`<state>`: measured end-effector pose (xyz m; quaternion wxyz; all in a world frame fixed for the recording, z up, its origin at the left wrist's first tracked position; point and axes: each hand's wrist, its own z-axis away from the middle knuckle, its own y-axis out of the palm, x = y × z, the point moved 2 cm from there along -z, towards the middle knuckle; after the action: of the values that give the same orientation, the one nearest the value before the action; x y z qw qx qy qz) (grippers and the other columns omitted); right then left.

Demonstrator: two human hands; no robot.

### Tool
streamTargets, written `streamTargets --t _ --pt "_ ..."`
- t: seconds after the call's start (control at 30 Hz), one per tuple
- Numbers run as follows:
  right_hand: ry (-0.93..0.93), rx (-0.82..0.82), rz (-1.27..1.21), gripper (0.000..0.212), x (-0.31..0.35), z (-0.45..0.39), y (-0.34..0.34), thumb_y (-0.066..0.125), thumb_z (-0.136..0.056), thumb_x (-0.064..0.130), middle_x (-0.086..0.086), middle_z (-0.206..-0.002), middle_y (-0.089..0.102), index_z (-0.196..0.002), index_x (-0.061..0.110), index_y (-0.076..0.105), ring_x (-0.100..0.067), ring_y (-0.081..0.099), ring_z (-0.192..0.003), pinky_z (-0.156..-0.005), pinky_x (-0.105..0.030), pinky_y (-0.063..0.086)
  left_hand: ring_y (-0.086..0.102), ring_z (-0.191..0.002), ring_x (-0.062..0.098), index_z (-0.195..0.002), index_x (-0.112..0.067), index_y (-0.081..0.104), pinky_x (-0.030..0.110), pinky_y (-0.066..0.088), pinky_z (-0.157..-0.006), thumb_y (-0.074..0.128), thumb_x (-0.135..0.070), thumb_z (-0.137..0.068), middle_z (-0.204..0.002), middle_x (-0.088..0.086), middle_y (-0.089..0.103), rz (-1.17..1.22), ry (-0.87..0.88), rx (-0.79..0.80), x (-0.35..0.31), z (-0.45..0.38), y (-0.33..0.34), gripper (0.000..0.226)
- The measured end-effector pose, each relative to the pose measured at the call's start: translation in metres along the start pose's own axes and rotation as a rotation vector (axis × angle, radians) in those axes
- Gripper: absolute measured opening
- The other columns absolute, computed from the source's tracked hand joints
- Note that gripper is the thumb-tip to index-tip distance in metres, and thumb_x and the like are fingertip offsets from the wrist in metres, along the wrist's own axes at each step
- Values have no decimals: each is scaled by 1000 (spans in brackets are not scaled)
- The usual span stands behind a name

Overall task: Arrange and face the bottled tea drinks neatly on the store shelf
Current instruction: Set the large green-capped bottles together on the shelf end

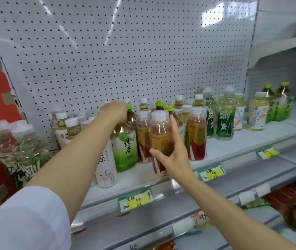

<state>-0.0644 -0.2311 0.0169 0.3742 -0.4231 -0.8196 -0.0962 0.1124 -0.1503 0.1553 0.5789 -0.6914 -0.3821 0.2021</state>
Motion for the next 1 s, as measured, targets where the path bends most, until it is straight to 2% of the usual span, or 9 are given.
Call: streamTargets --t 0.1,0.2,0.27,0.33,0.4,0.5,0.63,0.83,1.0 --pt "-35 -59 16 108 -3 -7 -41 80 -78 14 28 -153 28 -155 43 10 -6 34 -143 -115 -46 36 55 -80 24 -93 -8 57 32 41 -64 56 -10 -92 -74 3 48 26 -58 -1 -3 -1 0 2" --pt "-55 -154 81 110 -11 -13 -86 81 -77 12 29 -149 29 -154 46 11 -6 39 -138 -112 -42 40 52 -80 25 -91 -6 55 31 39 -64 52 -5 -92 -79 6 53 76 -99 -26 -3 0 4 4" --pt "-51 -229 128 109 -20 -19 -116 80 -78 10 28 -148 29 -155 43 10 -6 37 -139 -113 -42 38 52 -82 25 -101 -4 60 32 40 -67 49 -3 -93 -92 10 59 109 -134 -36 -4 -1 8 14" --pt "-31 -305 162 108 -34 -30 -141 79 -79 10 17 -151 29 -156 39 10 -9 36 -140 -114 -46 37 55 -91 28 -116 -3 60 33 43 -71 48 -3 -94 -108 14 62 161 -179 -46 -5 0 12 26" --pt "-13 -341 189 108 -50 -45 -157 79 -79 11 18 -155 26 -156 39 9 -11 32 -143 -116 -49 34 59 -104 32 -121 -1 59 36 47 -79 46 -1 -93 -119 18 62 203 -217 -65 -8 0 14 30" --pt "42 -289 222 107 -78 -62 -167 79 -80 13 35 -144 26 -156 40 9 -4 32 -136 -116 -44 33 57 -113 37 -124 4 56 40 46 -87 44 -1 -95 -128 22 55 254 -307 -119 -17 3 19 32" --pt "94 -175 220 108 -109 -71 -168 78 -81 13 10 -154 33 -154 45 5 -11 35 -139 -115 -48 34 55 -119 43 -137 12 36 46 45 -91 44 0 -98 -133 28 51 362 -484 -193 -27 7 25 42" --pt "119 -81 206 109 -133 -70 -167 75 -84 17 11 -155 29 -151 53 -2 -16 35 -141 -114 -53 34 53 -117 49 -136 11 33 50 45 -89 49 1 -94 -127 33 54 464 -577 -283 -18 6 25 46" --pt "102 -31 236 102 -141 -73 -170 72 -87 25 4 -161 24 -155 41 -2 -14 29 -144 -117 -52 31 54 -113 45 -134 1 39 43 36 -79 47 0 -97 -123 27 58 576 -507 -509 -23 23 -2 38"
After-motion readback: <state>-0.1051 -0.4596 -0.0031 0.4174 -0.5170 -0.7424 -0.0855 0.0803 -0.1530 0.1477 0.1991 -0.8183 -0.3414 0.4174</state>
